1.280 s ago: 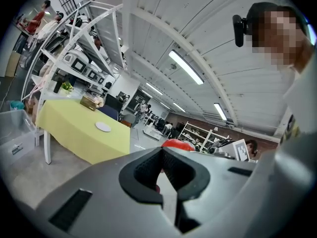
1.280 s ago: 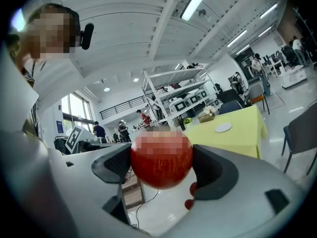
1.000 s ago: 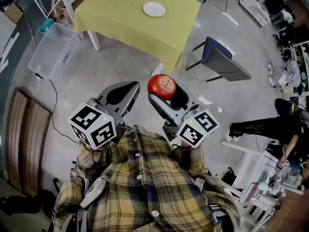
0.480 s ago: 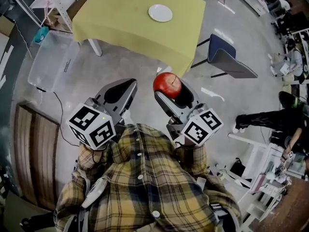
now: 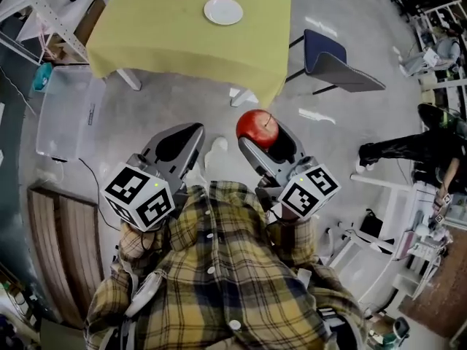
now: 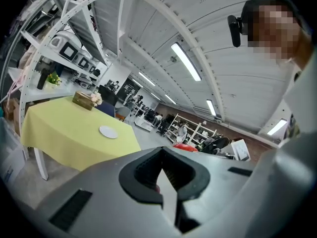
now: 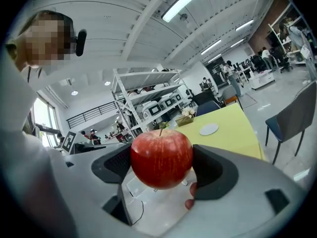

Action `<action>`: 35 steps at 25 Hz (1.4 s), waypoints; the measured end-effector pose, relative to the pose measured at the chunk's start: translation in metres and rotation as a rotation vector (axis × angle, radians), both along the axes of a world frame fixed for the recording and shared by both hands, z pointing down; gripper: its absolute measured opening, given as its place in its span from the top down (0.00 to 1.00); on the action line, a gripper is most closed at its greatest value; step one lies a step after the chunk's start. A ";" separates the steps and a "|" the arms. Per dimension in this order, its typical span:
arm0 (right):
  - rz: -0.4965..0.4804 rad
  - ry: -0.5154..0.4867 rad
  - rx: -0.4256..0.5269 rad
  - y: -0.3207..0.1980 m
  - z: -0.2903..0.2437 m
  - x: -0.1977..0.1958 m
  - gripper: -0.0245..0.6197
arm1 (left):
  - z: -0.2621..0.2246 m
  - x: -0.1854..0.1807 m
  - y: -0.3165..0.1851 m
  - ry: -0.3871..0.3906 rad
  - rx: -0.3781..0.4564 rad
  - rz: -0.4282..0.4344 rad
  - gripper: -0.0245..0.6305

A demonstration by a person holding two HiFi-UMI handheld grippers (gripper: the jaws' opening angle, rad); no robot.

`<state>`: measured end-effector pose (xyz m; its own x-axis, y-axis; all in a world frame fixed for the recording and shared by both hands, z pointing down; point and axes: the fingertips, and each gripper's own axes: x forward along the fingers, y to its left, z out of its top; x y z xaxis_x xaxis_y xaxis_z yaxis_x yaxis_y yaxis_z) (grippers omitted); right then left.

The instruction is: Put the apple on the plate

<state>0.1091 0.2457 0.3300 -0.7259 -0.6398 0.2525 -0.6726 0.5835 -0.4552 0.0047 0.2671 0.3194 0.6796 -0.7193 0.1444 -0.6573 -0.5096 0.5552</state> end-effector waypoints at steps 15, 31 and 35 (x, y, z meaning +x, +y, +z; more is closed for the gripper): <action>-0.053 0.019 -0.035 -0.070 0.009 -0.031 0.39 | 0.004 -0.026 -0.067 0.000 -0.018 -0.049 0.95; -0.047 -0.015 -0.008 -0.218 -0.011 -0.008 0.39 | -0.021 -0.006 -0.214 -0.025 0.016 -0.054 0.95; -0.053 -0.023 0.002 -0.246 -0.012 0.002 0.39 | -0.024 0.001 -0.242 -0.031 0.027 -0.068 0.95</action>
<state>0.1111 -0.0008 0.3176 -0.7647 -0.6003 0.2342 -0.6297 0.6191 -0.4693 0.0060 0.0253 0.2955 0.6247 -0.7673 0.1451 -0.7076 -0.4777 0.5206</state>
